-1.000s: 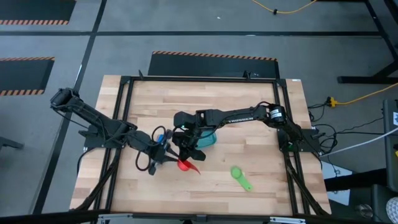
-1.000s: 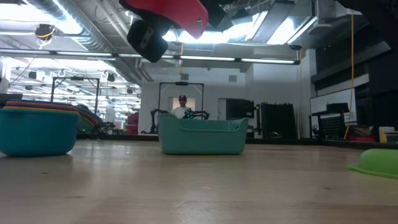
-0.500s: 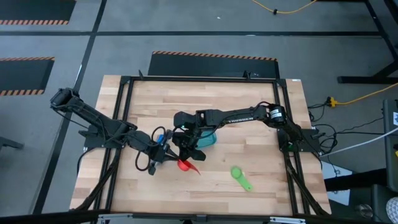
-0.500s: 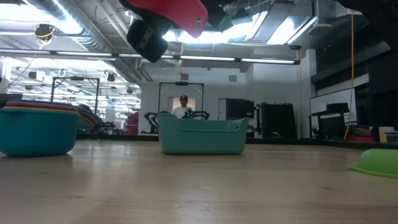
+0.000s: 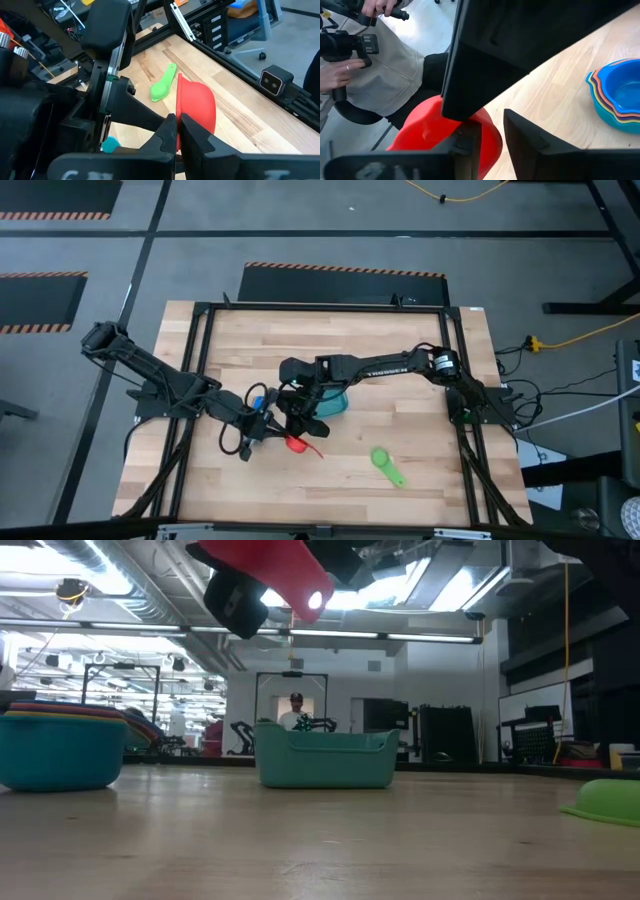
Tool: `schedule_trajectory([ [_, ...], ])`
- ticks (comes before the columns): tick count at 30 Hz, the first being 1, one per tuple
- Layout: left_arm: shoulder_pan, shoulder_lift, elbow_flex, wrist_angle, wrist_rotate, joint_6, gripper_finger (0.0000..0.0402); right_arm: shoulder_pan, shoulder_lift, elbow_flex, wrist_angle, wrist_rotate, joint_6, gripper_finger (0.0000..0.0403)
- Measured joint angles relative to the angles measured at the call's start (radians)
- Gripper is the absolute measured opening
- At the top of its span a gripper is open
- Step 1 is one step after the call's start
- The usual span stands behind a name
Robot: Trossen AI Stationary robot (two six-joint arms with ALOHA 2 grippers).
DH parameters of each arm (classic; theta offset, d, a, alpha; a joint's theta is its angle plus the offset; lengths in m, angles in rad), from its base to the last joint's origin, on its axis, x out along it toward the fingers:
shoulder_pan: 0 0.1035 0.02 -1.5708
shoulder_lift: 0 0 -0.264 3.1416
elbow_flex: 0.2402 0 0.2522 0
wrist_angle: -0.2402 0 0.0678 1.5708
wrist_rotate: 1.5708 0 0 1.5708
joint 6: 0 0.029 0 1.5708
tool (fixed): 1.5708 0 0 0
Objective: Nest measuring cups in basket
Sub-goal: Stack the red measuring cup on top of the blue measuring cup
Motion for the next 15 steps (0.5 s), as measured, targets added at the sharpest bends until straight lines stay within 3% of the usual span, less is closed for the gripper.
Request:
schedule_trajectory([
  [15,0.001,-0.002,0.000,0.001,-0.012,-0.007,0.0001,-0.026,0.000,0.000,-0.015,-0.016,-0.003,0.0089],
])
